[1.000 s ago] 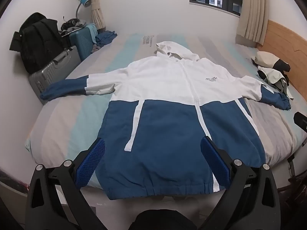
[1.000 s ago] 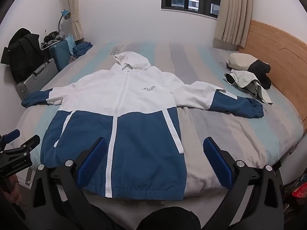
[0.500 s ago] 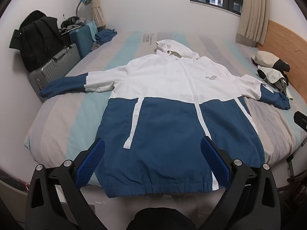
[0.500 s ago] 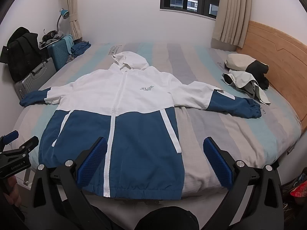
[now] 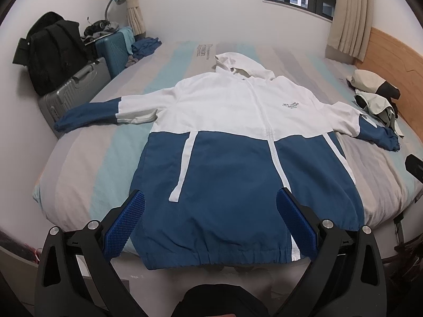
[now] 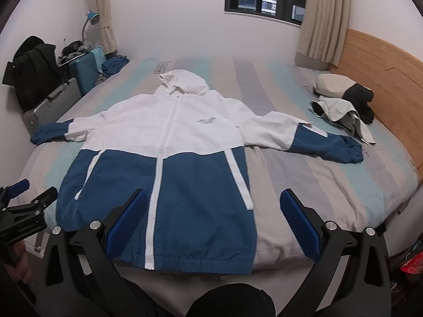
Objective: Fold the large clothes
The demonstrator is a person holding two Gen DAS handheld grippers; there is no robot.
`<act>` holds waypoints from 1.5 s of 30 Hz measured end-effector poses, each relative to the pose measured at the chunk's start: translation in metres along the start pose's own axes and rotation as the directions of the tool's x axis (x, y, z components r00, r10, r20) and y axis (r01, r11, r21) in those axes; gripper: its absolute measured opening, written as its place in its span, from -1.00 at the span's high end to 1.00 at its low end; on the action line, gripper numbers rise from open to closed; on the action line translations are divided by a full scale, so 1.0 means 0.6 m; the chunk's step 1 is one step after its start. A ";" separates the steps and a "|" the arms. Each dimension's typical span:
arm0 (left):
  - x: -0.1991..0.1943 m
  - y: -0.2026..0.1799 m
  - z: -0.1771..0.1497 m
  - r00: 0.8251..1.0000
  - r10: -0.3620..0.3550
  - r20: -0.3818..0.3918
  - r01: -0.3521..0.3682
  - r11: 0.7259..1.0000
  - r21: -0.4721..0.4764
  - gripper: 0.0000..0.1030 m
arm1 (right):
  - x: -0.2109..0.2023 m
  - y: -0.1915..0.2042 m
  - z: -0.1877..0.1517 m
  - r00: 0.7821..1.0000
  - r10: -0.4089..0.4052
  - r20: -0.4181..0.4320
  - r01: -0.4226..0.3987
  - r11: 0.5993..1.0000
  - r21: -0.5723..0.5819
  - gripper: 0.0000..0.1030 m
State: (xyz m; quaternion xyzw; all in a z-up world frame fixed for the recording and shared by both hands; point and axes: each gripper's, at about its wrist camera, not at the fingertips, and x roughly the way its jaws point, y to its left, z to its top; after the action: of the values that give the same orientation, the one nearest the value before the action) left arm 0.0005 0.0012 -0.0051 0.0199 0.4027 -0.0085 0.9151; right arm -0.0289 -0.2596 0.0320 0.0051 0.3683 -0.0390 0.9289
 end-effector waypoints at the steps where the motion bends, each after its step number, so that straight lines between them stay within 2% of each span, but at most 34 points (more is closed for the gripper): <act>1: 0.000 0.000 0.000 1.000 0.002 0.000 -0.002 1.000 0.001 -0.89 | -0.001 0.002 -0.001 1.000 0.002 0.000 -0.002 1.000 -0.003 -0.86; 32: -0.004 -0.005 -0.002 1.000 -0.011 0.000 0.011 1.000 0.010 -0.89 | -0.001 0.009 -0.008 1.000 0.014 -0.009 -0.014 1.000 -0.004 -0.86; 45: 0.002 -0.004 -0.004 1.000 -0.017 -0.008 0.017 1.000 0.013 -0.89 | -0.004 0.005 -0.019 1.000 -0.008 -0.009 0.008 1.000 0.024 -0.86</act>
State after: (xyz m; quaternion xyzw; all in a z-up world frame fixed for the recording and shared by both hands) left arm -0.0002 -0.0012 -0.0077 0.0224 0.4064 -0.0189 0.9132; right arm -0.0381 -0.2563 0.0252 0.0151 0.3717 -0.0470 0.9270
